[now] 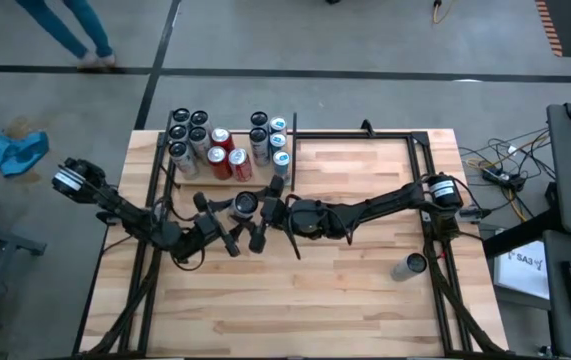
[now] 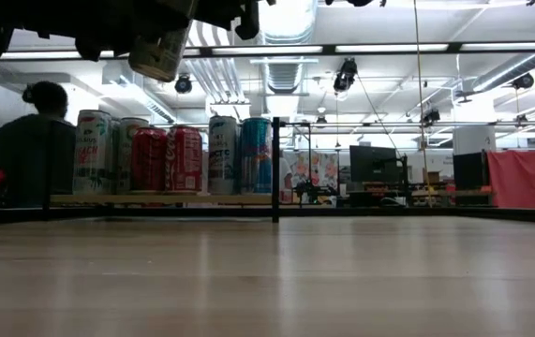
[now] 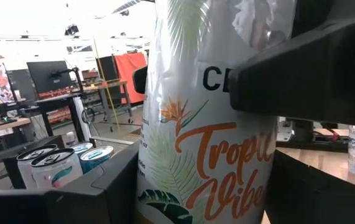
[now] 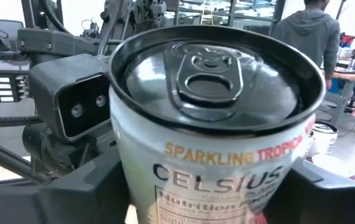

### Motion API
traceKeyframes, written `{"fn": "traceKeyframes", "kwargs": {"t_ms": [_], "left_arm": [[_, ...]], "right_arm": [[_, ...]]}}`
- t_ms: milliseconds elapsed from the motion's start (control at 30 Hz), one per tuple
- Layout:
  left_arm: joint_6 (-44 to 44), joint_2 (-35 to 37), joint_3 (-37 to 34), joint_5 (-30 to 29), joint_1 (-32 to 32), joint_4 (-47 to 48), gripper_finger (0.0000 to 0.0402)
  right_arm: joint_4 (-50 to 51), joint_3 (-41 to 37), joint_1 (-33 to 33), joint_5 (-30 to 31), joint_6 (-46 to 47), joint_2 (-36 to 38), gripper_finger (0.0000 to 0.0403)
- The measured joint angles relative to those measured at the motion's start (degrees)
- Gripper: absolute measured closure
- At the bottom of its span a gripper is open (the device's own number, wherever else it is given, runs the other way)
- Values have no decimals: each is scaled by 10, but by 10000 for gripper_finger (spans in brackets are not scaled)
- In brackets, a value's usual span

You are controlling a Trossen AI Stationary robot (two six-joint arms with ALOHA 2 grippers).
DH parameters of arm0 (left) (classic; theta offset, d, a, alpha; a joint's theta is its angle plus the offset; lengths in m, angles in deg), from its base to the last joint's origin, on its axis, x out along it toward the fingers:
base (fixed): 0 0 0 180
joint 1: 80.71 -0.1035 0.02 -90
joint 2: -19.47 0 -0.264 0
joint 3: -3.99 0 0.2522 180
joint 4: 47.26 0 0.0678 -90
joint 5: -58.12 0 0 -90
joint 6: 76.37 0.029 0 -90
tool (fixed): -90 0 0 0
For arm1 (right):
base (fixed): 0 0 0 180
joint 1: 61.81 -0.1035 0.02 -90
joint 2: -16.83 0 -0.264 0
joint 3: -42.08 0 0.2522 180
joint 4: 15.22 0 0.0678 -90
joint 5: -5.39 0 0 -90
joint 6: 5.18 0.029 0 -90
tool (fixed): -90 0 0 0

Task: Place canned beverage on shelf
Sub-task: Put the white and yellow soda can on the shelf aligned with the other white and yellow soda cans

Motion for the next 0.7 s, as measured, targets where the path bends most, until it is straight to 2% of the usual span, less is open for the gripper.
{"fn": "traceKeyframes", "kwargs": {"t_ms": [67,167,433,567,700], "left_arm": [[1,0,1,-1,0,0,156],[0,1,1,-1,0,1,145],[-14,13,3,-43,1,-2,62],[1,13,3,-46,2,0,44],[15,13,8,-46,2,1,41]], "right_arm": [[0,0,0,0,0,0,162],[0,0,0,1,0,0,165],[13,0,3,24,-30,10,165],[75,0,1,70,-57,36,165],[183,0,2,94,-53,75,165]]}}
